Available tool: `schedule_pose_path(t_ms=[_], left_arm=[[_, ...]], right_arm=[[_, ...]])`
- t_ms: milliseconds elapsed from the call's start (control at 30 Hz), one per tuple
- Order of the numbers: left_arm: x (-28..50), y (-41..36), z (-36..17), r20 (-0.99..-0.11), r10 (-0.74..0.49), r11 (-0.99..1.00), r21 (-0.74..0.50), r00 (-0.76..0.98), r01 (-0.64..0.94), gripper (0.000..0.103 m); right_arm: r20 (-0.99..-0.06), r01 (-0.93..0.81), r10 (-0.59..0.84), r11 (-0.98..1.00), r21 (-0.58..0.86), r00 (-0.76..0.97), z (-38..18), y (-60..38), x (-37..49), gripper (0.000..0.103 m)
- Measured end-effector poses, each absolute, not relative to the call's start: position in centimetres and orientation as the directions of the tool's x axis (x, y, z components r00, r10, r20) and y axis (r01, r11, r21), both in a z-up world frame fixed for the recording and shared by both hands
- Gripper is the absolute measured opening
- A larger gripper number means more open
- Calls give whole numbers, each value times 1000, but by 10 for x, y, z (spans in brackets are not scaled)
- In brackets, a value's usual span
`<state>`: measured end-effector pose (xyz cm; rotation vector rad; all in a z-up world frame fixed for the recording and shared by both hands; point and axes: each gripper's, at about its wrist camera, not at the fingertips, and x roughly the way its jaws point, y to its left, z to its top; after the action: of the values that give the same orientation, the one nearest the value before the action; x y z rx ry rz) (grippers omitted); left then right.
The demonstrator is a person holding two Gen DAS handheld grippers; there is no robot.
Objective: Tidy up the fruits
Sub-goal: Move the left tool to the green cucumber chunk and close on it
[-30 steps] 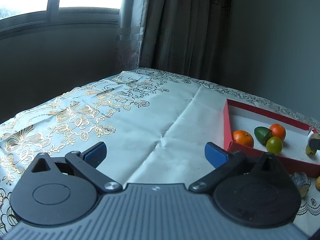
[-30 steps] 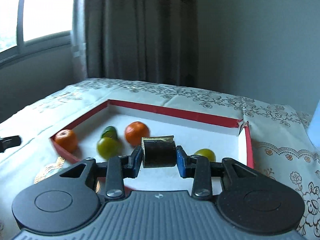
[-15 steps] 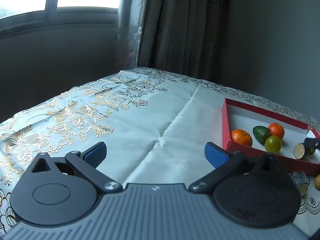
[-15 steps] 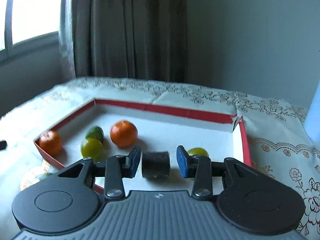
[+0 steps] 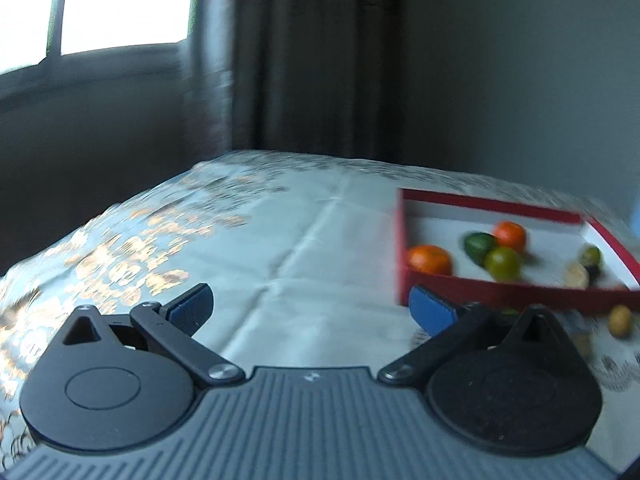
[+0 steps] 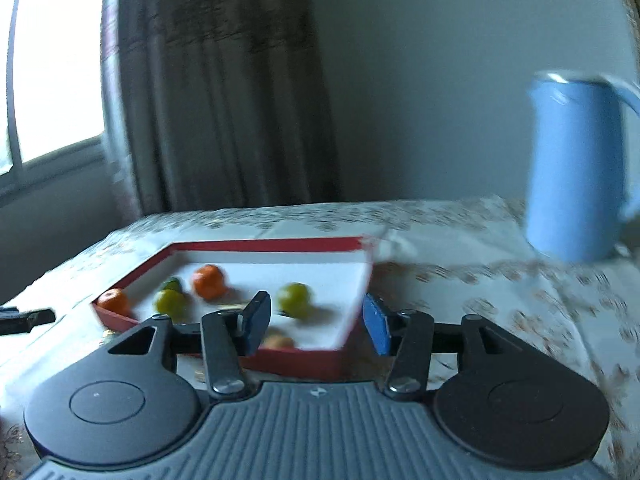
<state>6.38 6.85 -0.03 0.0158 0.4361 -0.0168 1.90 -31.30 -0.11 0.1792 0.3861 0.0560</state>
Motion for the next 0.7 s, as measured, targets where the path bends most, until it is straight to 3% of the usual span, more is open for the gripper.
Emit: schedule_pose_path(t_ms=[100, 367, 533, 700], left_arm=[[60, 43, 1, -411, -70, 987, 104, 909, 123, 102], [51, -16, -10, -407, -234, 852, 352, 883, 387, 101], [55, -40, -15, -417, -244, 792, 435, 875, 428, 102], [67, -46, -23, -458, -241, 779, 435, 856, 452, 102]], right_arm=[[-397, 27, 89, 960, 278, 914, -13, -336, 25, 50], [-372, -1, 116, 956, 295, 921, -12, -337, 23, 50], [-358, -10, 122, 954, 300, 926, -10, -340, 19, 50], [-344, -28, 138, 951, 307, 929, -8, -339, 17, 50]])
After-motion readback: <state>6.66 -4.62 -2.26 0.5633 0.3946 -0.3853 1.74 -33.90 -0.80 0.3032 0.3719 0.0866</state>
